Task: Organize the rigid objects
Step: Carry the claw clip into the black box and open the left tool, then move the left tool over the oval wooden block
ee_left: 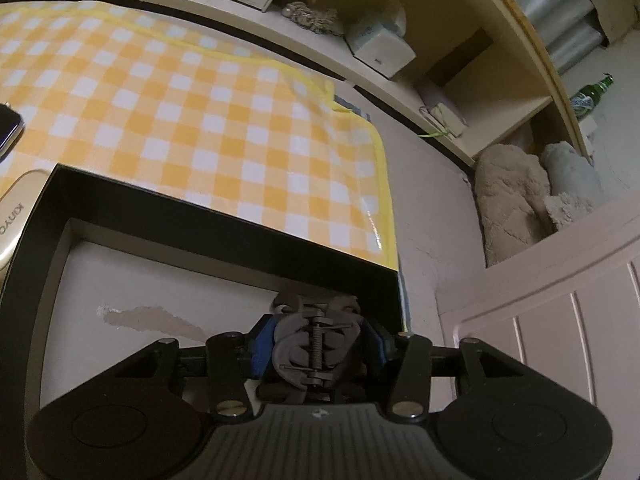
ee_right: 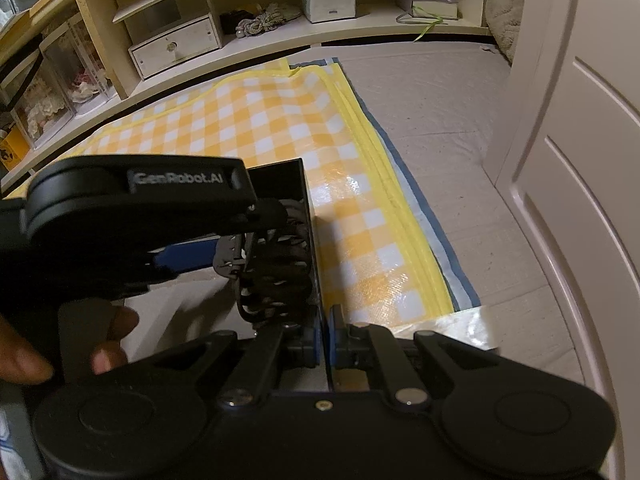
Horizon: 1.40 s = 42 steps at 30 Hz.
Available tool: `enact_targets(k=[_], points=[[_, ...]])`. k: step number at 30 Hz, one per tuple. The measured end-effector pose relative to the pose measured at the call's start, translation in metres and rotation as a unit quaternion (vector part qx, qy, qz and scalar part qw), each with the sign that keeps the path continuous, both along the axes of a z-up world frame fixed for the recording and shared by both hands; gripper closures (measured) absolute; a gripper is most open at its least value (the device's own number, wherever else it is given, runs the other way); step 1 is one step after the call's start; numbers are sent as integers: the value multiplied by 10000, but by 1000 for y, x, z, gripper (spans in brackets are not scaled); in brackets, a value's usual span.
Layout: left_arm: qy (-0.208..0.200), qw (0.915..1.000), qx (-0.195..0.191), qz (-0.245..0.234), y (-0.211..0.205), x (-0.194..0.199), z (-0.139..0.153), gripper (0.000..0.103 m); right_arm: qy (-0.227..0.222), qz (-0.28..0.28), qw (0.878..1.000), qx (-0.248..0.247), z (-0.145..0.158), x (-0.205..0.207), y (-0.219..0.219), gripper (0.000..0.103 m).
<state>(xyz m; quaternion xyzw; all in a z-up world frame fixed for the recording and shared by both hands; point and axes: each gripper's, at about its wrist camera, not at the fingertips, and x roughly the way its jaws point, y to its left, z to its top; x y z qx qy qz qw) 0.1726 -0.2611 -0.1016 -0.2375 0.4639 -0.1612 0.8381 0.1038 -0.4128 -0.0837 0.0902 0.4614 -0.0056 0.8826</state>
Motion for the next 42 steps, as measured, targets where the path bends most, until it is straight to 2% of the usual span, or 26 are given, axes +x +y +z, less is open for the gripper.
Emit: enact_targets(k=[3, 8, 12, 14, 19, 22, 33, 42], points=[[-108, 9997, 136, -172, 0, -3, 7, 41, -5, -2, 10000, 21, 0, 0, 0, 98], [-296, 9969, 429, -582, 1, -12, 24, 36, -10, -11, 10000, 66, 0, -1, -2, 98], [-526, 9938, 593, -775, 8, -21, 42, 25, -12, -25, 10000, 93, 0, -2, -2, 98], [-663, 9911, 719, -901, 12, -28, 52, 22, -13, -25, 9999, 104, -1, -2, -2, 98], [-1059, 9814, 1083, -1182, 24, -48, 73, 4, -13, -34, 9999, 124, 0, -2, -2, 97], [-1226, 9749, 1280, -1345, 32, -60, 82, 0, -14, -32, 9999, 125, -1, -2, -3, 97], [-1664, 9570, 1645, -1718, 52, -101, 97, 0, -28, -44, 9999, 142, -1, -2, -3, 97], [-1937, 9540, 1665, -1566, 73, -122, 109, 0, -30, -38, 9999, 116, -1, -2, -3, 98]])
